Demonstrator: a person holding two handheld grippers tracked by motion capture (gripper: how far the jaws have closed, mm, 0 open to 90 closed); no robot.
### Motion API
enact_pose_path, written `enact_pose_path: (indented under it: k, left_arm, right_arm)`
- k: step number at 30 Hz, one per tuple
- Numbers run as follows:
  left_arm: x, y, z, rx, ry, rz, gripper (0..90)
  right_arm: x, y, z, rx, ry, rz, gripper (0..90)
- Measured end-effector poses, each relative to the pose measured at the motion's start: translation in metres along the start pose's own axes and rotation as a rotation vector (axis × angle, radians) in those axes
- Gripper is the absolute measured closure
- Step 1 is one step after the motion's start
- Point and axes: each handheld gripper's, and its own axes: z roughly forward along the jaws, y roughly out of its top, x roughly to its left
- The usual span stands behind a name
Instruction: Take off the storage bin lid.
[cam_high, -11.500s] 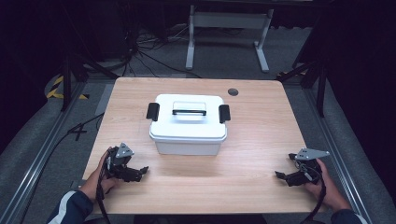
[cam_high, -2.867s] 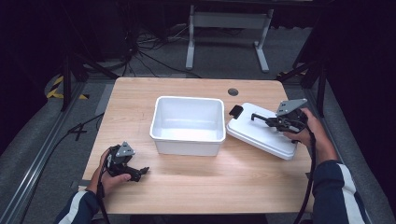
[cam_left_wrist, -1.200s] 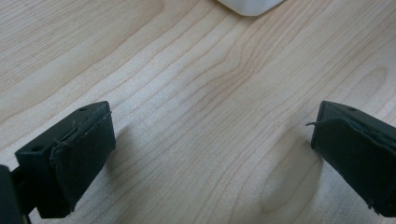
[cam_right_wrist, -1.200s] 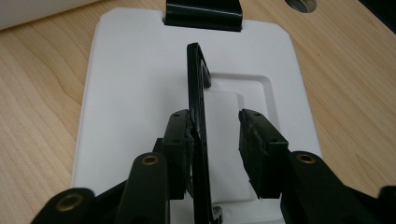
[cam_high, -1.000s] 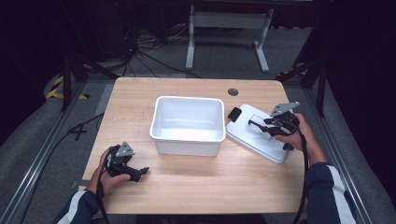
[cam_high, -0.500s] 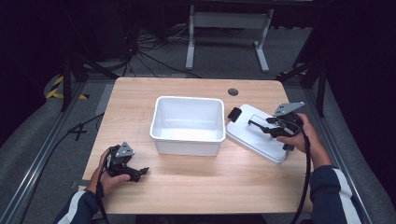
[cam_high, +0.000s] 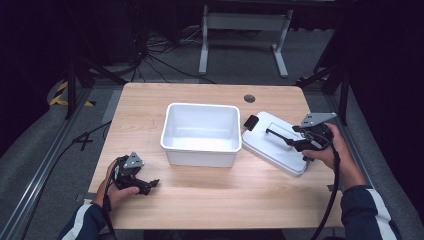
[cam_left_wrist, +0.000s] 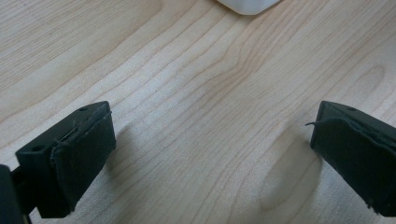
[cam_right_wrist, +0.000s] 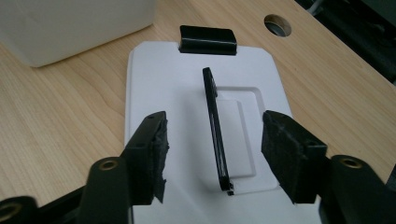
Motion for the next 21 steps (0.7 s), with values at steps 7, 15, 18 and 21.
enact_pose_path:
  k: [7,15,18,21]
  left_arm:
    - [0.000,0.000,0.000,0.000,-0.001,0.001,0.3]
    - [0.000,0.000,0.000,0.000,-0.001,0.001,0.4]
    - [0.000,0.000,0.000,0.000,-0.001,0.001,0.3]
    - [0.000,0.000,0.000,0.000,-0.001,0.001,0.3]
  right_arm:
    - [0.007,-0.008,-0.008,0.002,-0.019,0.002,38.1]
    - [0.013,-0.021,-0.021,0.008,-0.036,0.006,35.2]
    - [0.016,-0.027,-0.026,0.004,-0.035,0.011,34.1]
    - [0.018,-0.033,-0.030,0.003,-0.039,0.018,33.0]
